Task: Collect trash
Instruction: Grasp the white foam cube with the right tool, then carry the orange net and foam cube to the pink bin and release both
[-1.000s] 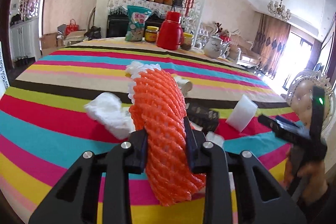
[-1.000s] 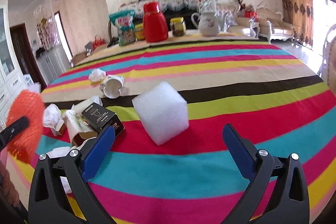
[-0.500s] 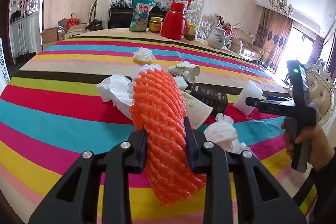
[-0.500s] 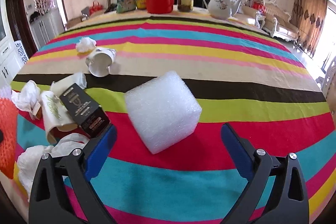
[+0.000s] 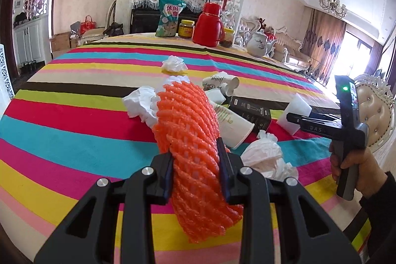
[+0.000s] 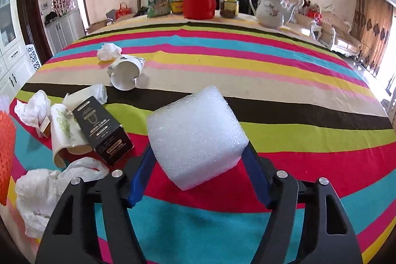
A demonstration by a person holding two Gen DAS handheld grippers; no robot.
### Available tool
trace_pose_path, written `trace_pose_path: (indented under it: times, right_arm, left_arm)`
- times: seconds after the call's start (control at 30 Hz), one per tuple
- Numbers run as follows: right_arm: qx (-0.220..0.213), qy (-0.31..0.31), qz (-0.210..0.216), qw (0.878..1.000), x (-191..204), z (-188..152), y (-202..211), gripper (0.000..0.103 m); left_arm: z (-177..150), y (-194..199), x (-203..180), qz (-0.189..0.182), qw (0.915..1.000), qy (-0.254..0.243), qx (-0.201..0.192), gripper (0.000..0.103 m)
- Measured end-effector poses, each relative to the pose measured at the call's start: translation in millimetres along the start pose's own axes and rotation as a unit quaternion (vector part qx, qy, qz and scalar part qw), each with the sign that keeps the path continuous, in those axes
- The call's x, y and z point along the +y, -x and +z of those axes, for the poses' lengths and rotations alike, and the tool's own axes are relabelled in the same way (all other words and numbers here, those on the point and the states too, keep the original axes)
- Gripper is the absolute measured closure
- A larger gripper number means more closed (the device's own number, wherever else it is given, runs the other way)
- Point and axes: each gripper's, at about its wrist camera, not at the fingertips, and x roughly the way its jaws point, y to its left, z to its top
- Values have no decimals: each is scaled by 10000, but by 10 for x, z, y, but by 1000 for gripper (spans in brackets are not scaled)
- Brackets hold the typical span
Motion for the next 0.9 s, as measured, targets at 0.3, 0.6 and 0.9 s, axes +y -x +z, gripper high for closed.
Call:
trace_pose_path:
  times: [0.3, 0.6, 0.9]
  right_arm:
    - [-549, 181, 134, 9982, 323, -165, 500, 38]
    - [-870, 483, 557, 9935, 738, -300, 1005, 38]
    - [-1042, 711, 922, 9877, 1141, -368, 1290, 37]
  left_arm:
    - [-33, -20, 16, 29, 10000, -4, 33, 74]
    - [-106, 144, 64, 193, 9997, -97, -107, 74]
    - [-210, 454, 285, 457, 9986, -47, -272, 74]
